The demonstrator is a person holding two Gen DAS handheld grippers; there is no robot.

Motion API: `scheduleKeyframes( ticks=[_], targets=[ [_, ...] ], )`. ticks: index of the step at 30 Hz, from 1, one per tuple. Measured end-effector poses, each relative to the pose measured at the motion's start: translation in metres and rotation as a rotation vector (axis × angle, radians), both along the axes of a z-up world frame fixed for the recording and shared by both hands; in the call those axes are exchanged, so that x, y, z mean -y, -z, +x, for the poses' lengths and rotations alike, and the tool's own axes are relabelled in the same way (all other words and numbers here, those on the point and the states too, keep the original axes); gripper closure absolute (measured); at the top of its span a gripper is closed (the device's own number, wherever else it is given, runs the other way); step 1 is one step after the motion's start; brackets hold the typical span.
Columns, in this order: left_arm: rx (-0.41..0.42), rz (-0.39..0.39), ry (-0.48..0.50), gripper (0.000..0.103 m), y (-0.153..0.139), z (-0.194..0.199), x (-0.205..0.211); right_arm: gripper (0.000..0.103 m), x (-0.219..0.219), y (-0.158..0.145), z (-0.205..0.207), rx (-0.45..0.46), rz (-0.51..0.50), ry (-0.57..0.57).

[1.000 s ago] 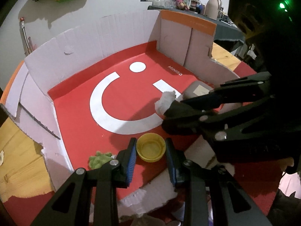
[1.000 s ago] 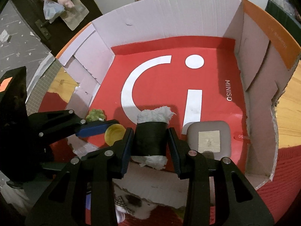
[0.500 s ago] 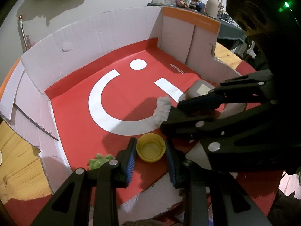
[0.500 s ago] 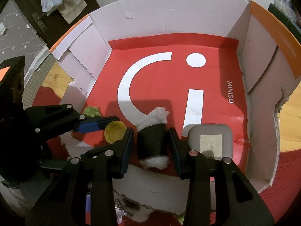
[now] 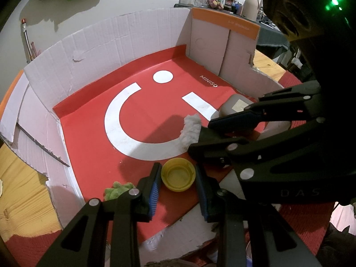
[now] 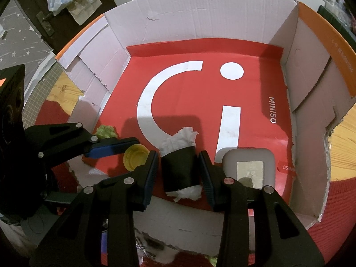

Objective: Organize objects
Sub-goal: 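Lower the cap and cylinder onto the box floor and open both tools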

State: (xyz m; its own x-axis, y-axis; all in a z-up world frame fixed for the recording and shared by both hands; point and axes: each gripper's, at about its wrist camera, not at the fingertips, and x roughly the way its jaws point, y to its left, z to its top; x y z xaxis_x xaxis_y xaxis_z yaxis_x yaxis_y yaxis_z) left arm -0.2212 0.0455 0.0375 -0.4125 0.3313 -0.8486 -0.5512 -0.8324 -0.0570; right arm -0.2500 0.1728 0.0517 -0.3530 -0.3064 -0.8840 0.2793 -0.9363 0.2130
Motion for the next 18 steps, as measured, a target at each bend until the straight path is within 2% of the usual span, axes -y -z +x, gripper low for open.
scheduleKeyframes(
  ticks=[12, 16, 18],
  targets=[
    [-0.004, 0.013, -0.021, 0.07, 0.0, 0.0, 0.0, 0.066, 0.0, -0.007, 0.005, -0.018, 0.01, -0.005],
    [0.001, 0.029, -0.029, 0.069, -0.002, 0.001, 0.001, 0.066, -0.002, -0.02, 0.01, -0.05, 0.015, -0.004],
    [-0.008, 0.033, -0.035, 0.065, -0.004, 0.002, 0.002, 0.066, -0.003, -0.028, 0.014, -0.071, 0.02, 0.001]
  ],
)
